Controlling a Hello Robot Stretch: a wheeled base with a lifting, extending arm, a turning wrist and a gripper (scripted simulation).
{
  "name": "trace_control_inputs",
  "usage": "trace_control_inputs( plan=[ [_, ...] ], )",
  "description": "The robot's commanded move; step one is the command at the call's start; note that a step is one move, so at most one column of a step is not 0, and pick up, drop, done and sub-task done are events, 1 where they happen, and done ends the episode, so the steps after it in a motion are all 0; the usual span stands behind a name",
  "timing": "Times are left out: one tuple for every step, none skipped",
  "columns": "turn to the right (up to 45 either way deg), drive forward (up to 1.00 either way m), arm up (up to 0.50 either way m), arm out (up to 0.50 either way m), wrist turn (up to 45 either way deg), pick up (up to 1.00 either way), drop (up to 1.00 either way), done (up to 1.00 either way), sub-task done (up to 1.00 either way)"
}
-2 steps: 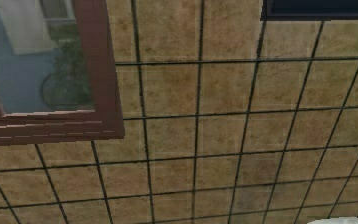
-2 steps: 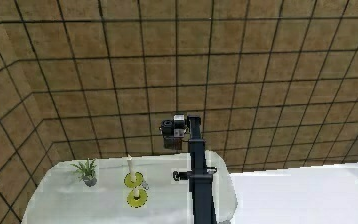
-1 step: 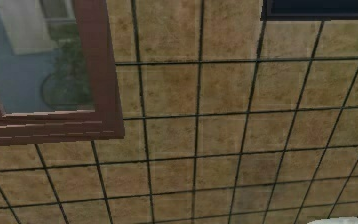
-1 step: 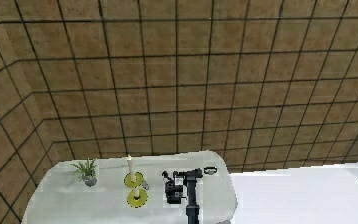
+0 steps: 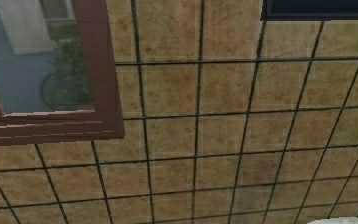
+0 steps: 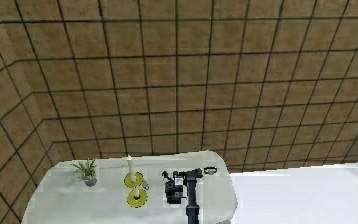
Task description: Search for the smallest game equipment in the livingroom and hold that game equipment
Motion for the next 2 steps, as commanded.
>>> trace_control_inputs(
  plan=[
    [0.0,0.00,0.10,0.00,0.0,0.00,0.00,0.00,0.00],
    [0.0,0.00,0.00,0.00,0.0,0.00,0.00,1.00,0.00]
  ],
)
